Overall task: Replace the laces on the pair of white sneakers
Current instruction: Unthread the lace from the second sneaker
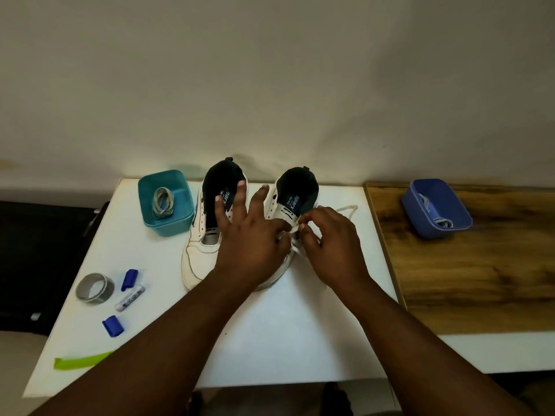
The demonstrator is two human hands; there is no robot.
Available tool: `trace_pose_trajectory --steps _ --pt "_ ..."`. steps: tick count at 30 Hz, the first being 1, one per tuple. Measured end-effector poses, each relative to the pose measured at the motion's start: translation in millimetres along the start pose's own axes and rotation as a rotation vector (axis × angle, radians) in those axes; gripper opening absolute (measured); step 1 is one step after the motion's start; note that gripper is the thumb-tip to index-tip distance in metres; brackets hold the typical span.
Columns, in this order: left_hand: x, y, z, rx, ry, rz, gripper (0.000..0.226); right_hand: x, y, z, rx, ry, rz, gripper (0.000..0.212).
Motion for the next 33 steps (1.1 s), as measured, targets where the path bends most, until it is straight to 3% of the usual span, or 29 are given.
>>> trace_pose_trajectory --steps 5,13,15,18,20,24,26,29,31,33 --pt "-6 -1 4 -0.105 0.003 -0.041 0.05 2 -1 -2 0.011 -0.015 0.029 0.012" --pt "-12 -1 8 -0.231 0.157 -0.119 0.027 -1 0 -2 0.007 -0.015 0.067 0.011" --pt "-20 -4 -9 -0.113 0.196 -0.169 0.023 2 -1 -5 0.018 0.005 0.08 0.013" --pt "-41 2 -56 0.301 0.157 -0.282 0.028 6 -2 -11 0.05 0.012 0.091 0.019" --pt "-39 8 -61 0.397 0.159 -0.292 0.022 8 -2 -11 0.046 0.0 0.109 0.021" --pt "4 4 -15 0.124 -0.002 -0.03 0.048 8 -1 -9 0.045 -0.008 0.109 0.023" --pt "14 4 4 -0.019 -0.084 0.067 0.038 8 -1 -7 0.029 -0.018 0.106 0.025" --pt "6 3 12 -0.105 -0.059 0.024 0.024 10 0 -6 0.02 -0.027 0.107 0.027" --pt "-2 -1 -18 0.134 0.056 -0.068 0.015 12 -1 -8 0.029 -0.022 0.113 0.028" --pt "-42 8 -60 0.508 0.282 -0.365 0.021 11 -1 -9 0.036 -0.031 0.119 0.029"
Point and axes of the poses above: each hand's wrist, its own y-axis away from the middle knuckle, its own z-axis out of the palm, x = y × z, the point moved 9 cm from there along -y, towards the middle knuckle, and after that the axes turned 8 degrees about y, right-handed, at the moved point
